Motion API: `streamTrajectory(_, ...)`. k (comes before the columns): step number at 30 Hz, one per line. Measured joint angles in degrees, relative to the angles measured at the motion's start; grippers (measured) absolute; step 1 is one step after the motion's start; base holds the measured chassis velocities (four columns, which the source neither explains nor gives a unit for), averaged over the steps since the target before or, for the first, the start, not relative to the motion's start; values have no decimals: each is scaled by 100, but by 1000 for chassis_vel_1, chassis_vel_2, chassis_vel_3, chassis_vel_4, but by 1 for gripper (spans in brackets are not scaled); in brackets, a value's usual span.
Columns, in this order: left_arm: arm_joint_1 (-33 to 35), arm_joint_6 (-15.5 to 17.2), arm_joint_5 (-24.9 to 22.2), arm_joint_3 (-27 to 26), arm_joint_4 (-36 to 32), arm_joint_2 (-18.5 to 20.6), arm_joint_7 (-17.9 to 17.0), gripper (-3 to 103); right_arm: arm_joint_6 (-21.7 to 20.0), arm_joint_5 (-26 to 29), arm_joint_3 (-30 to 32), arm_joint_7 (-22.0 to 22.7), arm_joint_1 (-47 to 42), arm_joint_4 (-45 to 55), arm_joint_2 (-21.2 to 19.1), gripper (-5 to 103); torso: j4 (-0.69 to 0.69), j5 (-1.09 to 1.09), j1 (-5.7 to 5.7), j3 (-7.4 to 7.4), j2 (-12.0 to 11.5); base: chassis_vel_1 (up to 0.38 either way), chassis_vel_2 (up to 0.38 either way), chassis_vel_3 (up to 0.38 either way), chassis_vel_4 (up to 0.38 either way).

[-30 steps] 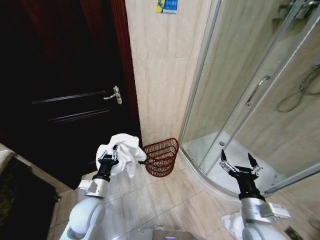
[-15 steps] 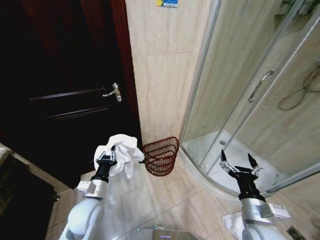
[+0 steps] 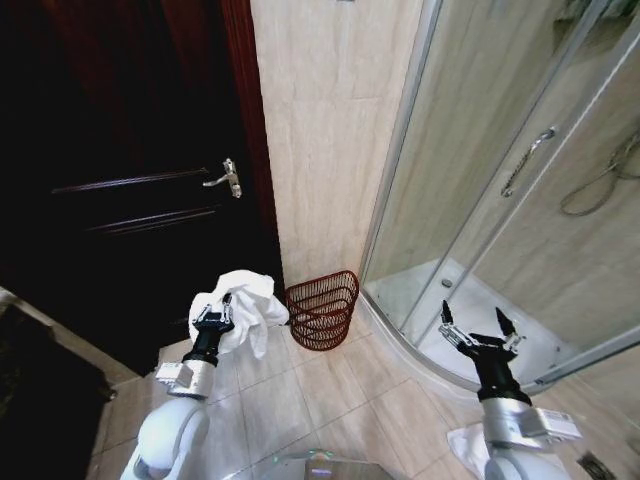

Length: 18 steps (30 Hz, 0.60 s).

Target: Discard the used towel into the hamper.

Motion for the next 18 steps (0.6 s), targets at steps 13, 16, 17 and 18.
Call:
streamTrajectory(13, -9, -69, -41, -34, 70, 20, 29, 10, -12, -43, -10, -1, 20, 3, 0, 100, -1, 0, -148, -194, -341, 0, 0, 0, 0)
streamTrajectory(16, -13, -69, -49, -38, 78, 27, 30, 10, -12, -56, -16, -2, 20, 0, 0, 100, -1, 0, -194, -243, -436, 0, 0, 0, 0)
streamTrajectory(17, -13, -69, -49, -38, 78, 27, 30, 10, -12, -56, -16, -2, 20, 0, 0, 100, -1, 0, -194, -243, -436, 0, 0, 0, 0)
streamTrajectory(18, -15, -69, -51, -41, 83, 28, 30, 10, -12, -59, -19, -2, 22, -2, 0, 100, -1, -1, -212, -266, -477, 0, 0, 0, 0)
